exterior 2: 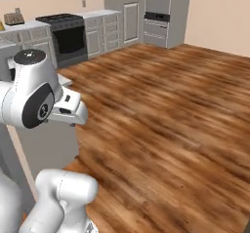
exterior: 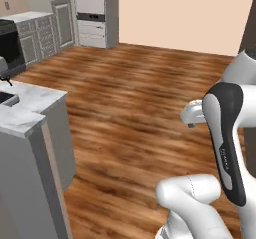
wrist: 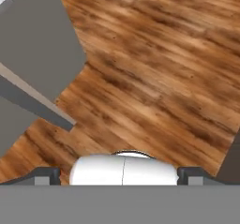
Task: There is a tray on the dining counter. Grab the cup, mug, and pitcher and place them on the tray. The pitcher may be placed next to the tray if it cannot fit the tray.
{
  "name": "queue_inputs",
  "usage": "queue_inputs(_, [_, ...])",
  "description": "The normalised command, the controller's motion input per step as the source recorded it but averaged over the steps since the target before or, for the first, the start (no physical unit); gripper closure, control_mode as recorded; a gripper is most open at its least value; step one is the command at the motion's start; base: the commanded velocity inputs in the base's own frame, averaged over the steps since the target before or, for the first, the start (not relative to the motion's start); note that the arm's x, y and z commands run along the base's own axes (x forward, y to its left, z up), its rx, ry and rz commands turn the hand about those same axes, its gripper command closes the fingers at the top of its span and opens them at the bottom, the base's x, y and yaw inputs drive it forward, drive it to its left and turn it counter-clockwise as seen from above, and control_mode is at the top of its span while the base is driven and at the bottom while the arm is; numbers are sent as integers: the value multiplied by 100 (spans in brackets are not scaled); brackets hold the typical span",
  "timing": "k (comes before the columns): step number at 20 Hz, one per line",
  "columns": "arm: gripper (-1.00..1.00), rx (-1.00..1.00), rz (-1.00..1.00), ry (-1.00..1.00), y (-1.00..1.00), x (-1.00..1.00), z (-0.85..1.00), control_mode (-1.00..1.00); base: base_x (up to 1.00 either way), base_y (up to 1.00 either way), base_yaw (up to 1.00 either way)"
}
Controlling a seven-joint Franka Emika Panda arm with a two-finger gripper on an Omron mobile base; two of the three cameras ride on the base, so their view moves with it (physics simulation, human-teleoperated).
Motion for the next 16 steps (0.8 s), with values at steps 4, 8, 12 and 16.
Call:
queue_inputs(4, [-100, 0, 0, 0, 0, 0, 0, 100, 80, -100, 53])
queue_inputs(8, [-100, 0, 0, 0, 0, 0, 0, 100, 79, -100, 56])
queue_inputs(12, [-100, 0, 0, 0, 0, 0, 0, 100, 84, -100, 60])
queue_inputs(16, [-100, 0, 0, 0, 0, 0, 0, 100, 90, -100, 70])
